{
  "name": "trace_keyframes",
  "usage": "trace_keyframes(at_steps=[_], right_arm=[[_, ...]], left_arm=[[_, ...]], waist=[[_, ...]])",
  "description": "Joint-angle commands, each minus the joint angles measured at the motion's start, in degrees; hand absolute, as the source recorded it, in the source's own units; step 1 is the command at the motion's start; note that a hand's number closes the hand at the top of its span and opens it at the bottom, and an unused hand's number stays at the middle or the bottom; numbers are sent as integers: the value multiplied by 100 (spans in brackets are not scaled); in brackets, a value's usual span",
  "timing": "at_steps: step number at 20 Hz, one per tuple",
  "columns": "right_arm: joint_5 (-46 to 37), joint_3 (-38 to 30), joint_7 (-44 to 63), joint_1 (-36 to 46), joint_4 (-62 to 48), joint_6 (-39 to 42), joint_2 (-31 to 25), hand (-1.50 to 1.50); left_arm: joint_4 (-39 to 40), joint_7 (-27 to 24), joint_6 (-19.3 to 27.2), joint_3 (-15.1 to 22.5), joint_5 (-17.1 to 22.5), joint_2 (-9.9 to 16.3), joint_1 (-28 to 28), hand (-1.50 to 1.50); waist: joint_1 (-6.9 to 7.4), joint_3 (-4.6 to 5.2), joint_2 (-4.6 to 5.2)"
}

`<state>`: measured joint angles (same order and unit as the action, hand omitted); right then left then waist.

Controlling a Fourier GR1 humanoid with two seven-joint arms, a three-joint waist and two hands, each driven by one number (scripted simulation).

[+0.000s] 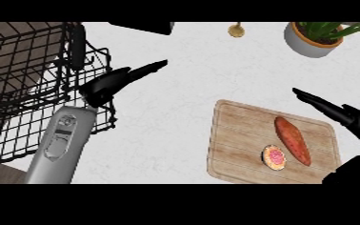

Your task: Pick the cupcake from the cutting board and place it in the cardboard box

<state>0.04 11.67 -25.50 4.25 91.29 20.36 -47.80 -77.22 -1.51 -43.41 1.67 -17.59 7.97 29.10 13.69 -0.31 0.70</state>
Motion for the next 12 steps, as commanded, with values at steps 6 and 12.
trace_keyframes(at_steps=[6, 12], right_arm=[[-1269, 594, 30, 75, 12, 338, -853, -150], [-1808, 1021, 198, 177, 72, 368, -850, -150]], left_arm=[[249, 467, 1712, -1440, -593, 352, -400, 0], [207, 499, 2091, -1630, -972, 136, -489, 0]], waist=[[319, 59, 10], [218, 50, 3]])
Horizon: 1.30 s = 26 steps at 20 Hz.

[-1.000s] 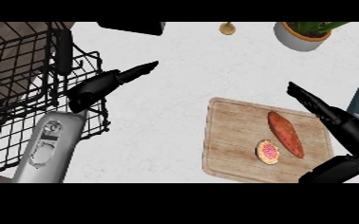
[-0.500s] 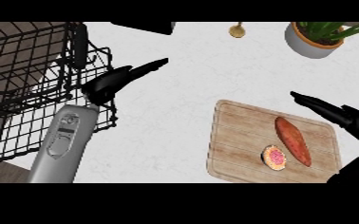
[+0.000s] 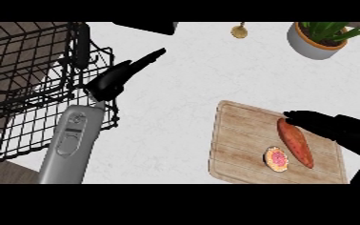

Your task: Pick the cupcake from the cutting board and place it in the cardboard box

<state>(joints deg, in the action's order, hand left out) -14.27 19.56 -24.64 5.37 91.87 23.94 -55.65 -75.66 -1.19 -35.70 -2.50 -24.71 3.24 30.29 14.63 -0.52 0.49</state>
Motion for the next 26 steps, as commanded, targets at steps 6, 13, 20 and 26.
trace_keyframes(at_steps=[6, 13, 20, 26], right_arm=[[-930, 674, 164, 436, -49, -38, 227, -150], [-1348, 1230, 124, 1056, -354, 158, 887, -150], [-1374, 1443, -335, 1531, -817, 370, 1404, -150], [-1512, 1579, -511, 1599, -860, 375, 1608, -150]], left_arm=[[-39, 760, 2103, -1504, -623, 389, -590, 0], [-374, 854, 2683, -1743, -844, 203, -1182, 0], [-550, 615, 2829, -1972, -823, 262, -1562, 0], [-888, 832, 2804, -1963, -807, 153, -1802, 0]], waist=[[-237, 53, 56], [-725, 57, 7], [-975, 57, 2], [-1154, 53, -52]])
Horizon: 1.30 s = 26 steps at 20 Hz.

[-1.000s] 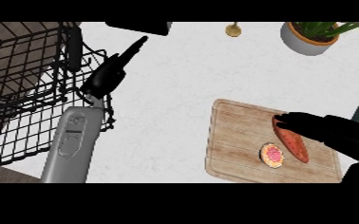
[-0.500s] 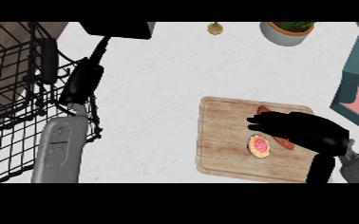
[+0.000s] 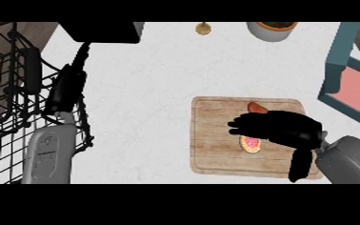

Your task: Pick the cupcake from the cutting board and place it in the cardboard box

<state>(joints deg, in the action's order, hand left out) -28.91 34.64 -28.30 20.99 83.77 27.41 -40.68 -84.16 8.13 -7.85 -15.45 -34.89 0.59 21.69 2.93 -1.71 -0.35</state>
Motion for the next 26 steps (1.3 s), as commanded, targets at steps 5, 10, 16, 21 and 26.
trace_keyframes(at_steps=[5, 10, 16, 21, 26], right_arm=[[-643, 426, 384, 75, -1, -47, 265, -150], [-850, 478, 618, 85, -452, -65, 449, -150], [-1164, 377, 643, 168, -468, -877, 942, 150], [-1388, 218, 654, 303, -706, -1418, 1195, 150], [-1621, 59, 733, 361, -705, -2049, 1442, 150]], left_arm=[[98, -177, -16, -821, 337, 559, -875, 0], [0, -172, -89, -846, 404, 665, -938, 0], [77, -298, 133, -640, 318, 458, -1096, 0], [-18, -77, 88, -613, 395, 485, -1088, 0], [202, -223, 236, -688, 461, 614, -1020, 0]], waist=[[-64, 180, 34], [-18, 176, 48], [-110, 171, 44], [-68, 170, 43], [-140, 176, 56]])
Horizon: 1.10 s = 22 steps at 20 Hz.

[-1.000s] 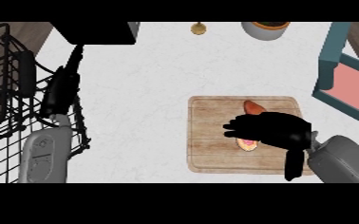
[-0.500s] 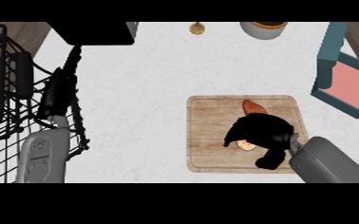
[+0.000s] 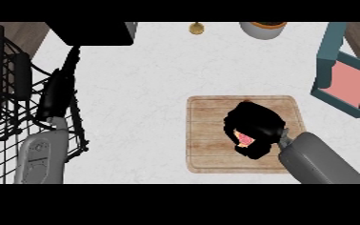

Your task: Pick the cupcake from the cutting board and place it in the cardboard box

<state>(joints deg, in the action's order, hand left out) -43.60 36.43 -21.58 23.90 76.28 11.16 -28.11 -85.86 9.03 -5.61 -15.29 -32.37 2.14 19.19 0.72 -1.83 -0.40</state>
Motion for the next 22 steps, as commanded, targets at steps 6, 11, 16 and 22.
trace_keyframes(at_steps=[6, 11, 16, 22], right_arm=[[738, -2298, -690, -346, -1251, -918, -1962, 150], [1303, -3401, -1363, -421, -2354, -1189, -2802, 150], [2128, -4386, -2698, -190, -2990, -1367, -3163, 150], [2616, -4852, -4153, -116, -3839, -691, -3602, 150]], left_arm=[[11, 131, 185, -519, -17, 315, -685, 0], [-169, 262, 145, -529, 36, 213, -778, 0], [-108, 146, 99, -481, 158, 231, -804, 0], [9, 19, -23, -404, 287, 380, -750, 0]], waist=[[-245, 126, 155], [-144, 105, 196], [51, 113, 159], [286, 139, 159]])
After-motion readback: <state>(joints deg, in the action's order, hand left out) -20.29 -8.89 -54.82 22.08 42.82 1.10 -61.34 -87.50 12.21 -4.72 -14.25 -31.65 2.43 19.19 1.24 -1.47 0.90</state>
